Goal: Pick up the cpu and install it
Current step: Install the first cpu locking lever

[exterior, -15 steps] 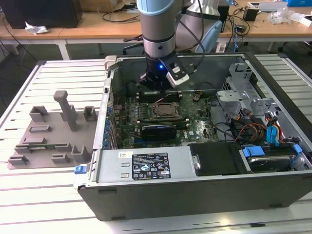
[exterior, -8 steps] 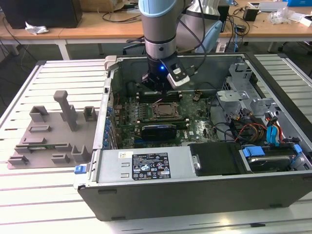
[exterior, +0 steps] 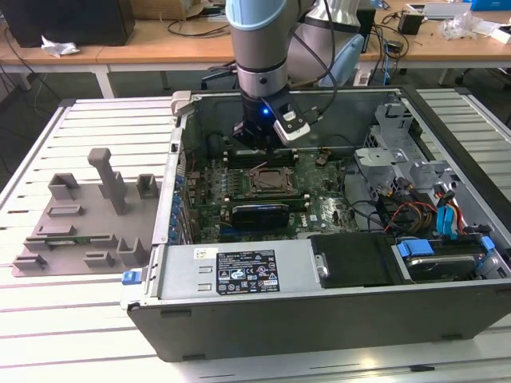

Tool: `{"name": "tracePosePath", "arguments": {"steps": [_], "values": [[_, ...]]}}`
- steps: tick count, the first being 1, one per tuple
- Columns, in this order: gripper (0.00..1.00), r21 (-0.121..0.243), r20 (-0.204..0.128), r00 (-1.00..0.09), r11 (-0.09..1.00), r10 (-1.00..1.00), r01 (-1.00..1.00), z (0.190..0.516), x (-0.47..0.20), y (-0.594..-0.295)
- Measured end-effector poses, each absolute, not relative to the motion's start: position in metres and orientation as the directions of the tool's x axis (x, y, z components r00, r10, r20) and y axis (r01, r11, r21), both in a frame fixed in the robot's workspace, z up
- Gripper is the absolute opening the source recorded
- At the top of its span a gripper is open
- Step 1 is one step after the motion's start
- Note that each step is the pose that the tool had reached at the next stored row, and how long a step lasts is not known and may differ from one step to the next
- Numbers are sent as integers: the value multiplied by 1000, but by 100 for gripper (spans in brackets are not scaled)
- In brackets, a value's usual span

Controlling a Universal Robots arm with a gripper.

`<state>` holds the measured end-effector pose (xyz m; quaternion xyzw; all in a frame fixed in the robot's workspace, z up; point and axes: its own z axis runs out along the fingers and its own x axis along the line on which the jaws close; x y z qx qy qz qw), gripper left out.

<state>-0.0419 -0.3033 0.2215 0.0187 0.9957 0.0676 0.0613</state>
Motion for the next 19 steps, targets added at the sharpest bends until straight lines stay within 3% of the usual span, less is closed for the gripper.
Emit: {"name": "tracePosePath", "arguments": {"steps": [19], "values": [[11, 135, -125, -982, 983, 139, 122, 214, -45, -299]]}}
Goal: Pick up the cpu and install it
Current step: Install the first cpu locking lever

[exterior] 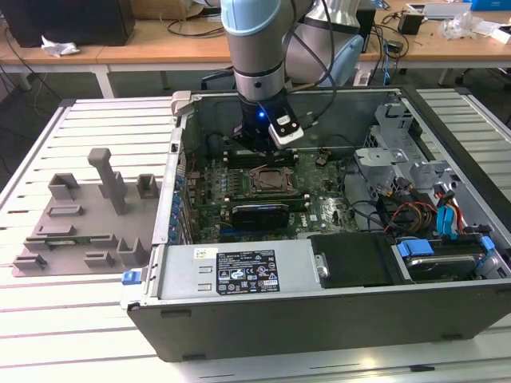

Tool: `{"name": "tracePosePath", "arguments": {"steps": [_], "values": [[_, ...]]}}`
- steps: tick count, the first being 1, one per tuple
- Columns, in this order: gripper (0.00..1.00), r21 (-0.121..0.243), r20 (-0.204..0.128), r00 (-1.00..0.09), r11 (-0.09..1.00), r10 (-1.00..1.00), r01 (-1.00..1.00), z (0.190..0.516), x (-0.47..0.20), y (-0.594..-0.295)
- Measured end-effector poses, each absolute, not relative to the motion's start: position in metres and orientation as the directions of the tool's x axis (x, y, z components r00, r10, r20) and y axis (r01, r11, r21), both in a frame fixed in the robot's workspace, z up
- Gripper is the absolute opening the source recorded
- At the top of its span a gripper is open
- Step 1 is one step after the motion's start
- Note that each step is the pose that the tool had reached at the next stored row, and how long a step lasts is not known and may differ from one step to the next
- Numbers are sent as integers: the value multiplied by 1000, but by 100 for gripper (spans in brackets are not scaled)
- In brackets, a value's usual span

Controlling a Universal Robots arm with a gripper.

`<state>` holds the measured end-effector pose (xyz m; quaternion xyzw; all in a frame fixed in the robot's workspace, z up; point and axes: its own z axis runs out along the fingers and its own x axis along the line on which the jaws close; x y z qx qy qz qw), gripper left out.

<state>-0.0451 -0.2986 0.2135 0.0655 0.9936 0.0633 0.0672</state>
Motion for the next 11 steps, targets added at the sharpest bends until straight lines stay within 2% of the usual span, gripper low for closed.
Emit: {"name": "tracePosePath", "arguments": {"steps": [11], "values": [[11, 135, -126, -975, 977, 184, 167, 211, -46, -292]]}}
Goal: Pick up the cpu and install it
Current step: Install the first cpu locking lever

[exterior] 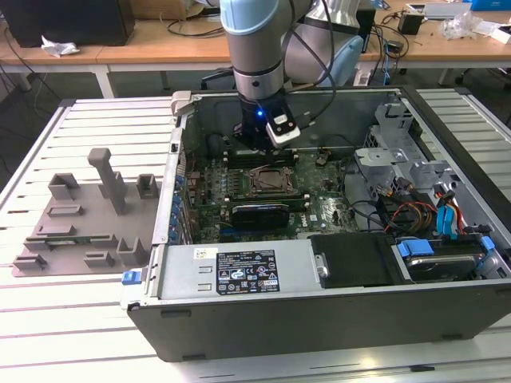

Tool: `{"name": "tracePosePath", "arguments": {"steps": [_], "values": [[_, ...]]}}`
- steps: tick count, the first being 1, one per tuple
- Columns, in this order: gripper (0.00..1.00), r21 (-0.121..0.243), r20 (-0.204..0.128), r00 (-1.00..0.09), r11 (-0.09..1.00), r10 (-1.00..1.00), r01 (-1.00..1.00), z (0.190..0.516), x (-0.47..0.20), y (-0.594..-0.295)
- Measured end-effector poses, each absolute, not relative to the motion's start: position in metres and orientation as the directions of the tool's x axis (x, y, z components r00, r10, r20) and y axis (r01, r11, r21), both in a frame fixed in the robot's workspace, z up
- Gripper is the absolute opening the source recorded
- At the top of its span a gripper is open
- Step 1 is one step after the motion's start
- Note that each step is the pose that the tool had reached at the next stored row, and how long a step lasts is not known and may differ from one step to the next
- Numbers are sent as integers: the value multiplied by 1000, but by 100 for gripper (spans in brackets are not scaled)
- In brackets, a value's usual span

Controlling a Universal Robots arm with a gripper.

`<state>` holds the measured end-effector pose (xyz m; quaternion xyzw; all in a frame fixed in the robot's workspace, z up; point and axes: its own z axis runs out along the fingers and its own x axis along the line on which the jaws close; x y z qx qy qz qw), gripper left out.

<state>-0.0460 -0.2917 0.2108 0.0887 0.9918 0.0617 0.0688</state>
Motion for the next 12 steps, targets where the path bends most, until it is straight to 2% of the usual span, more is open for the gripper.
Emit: {"name": "tracePosePath", "arguments": {"steps": [12], "values": [[11, 135, -132, -970, 973, 204, 186, 202, -48, -292]]}}
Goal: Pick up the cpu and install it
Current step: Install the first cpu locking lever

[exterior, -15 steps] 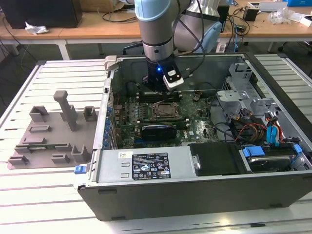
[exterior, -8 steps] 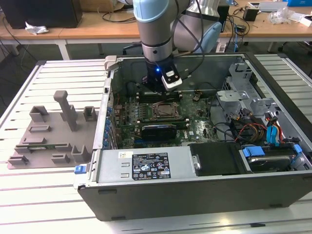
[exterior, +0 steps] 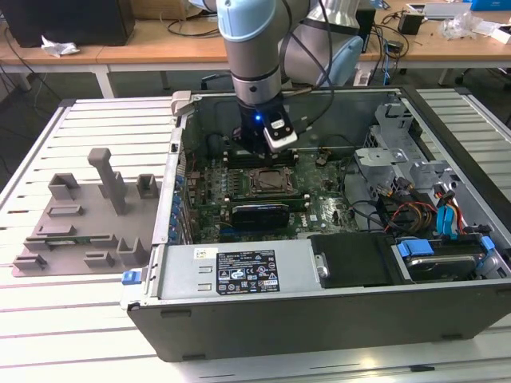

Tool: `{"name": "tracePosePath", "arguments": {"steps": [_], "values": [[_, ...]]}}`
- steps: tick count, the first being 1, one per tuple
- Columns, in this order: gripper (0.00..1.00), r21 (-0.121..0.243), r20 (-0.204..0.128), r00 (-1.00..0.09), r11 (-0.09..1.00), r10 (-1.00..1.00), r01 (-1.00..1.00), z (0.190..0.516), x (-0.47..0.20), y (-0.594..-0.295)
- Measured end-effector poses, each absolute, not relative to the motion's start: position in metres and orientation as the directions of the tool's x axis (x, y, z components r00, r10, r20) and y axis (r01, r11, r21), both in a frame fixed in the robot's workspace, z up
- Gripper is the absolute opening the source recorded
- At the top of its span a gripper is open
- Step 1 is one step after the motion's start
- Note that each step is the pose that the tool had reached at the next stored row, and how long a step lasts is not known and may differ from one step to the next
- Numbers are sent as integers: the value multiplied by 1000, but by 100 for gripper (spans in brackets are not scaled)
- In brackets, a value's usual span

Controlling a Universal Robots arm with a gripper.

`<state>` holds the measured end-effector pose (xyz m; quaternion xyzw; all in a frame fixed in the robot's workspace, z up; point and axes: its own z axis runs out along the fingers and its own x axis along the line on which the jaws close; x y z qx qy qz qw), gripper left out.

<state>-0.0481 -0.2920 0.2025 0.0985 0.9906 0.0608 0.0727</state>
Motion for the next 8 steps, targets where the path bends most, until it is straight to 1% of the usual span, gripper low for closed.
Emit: {"name": "tracePosePath", "arguments": {"steps": [8], "values": [[11, 134, -135, -969, 972, 209, 191, 199, -48, -294]]}}
